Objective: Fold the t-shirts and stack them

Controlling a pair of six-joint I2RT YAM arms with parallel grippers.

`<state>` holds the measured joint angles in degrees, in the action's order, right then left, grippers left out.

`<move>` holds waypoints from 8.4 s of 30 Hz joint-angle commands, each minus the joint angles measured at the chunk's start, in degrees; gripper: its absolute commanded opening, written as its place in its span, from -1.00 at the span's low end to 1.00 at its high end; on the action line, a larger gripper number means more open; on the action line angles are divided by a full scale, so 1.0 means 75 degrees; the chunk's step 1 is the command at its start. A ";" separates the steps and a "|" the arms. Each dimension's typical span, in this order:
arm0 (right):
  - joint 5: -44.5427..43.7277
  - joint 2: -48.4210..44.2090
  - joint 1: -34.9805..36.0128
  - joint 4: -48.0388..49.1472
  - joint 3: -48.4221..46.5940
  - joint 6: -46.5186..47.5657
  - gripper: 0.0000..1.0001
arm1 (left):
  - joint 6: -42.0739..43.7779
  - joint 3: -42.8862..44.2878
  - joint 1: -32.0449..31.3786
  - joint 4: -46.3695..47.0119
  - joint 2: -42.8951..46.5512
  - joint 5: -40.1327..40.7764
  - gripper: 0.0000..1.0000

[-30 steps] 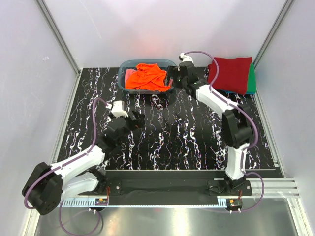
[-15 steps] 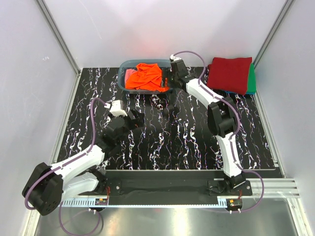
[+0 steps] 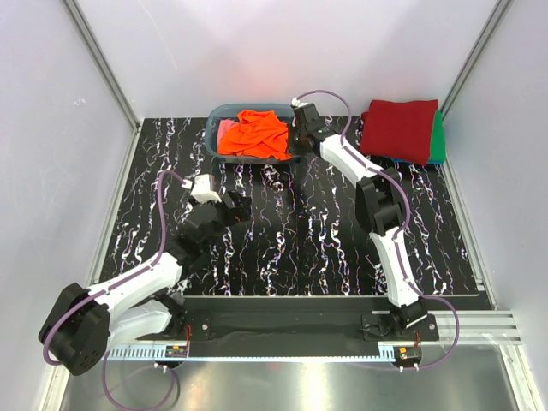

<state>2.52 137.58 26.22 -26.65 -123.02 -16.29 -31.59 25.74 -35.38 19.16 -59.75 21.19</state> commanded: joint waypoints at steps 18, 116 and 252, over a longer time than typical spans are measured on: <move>0.0621 -0.3741 0.1835 -0.2246 -0.3393 0.0415 -1.00 | -0.0850 -0.0934 0.0920 0.1090 0.0839 -0.0681 0.98; -0.1754 -0.9244 -0.1000 -0.1755 0.8612 -0.2376 0.81 | -0.0510 -0.0021 0.0428 0.0352 -0.0190 -0.0974 0.98; -0.0746 -0.8252 0.1122 0.0648 1.0515 -0.3768 0.99 | -0.4306 -0.0923 -0.0462 -0.4851 0.1802 -0.0260 0.85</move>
<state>-0.32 83.07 34.74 -22.90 -48.53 -39.83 -58.19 20.38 -36.73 -12.32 -48.36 17.17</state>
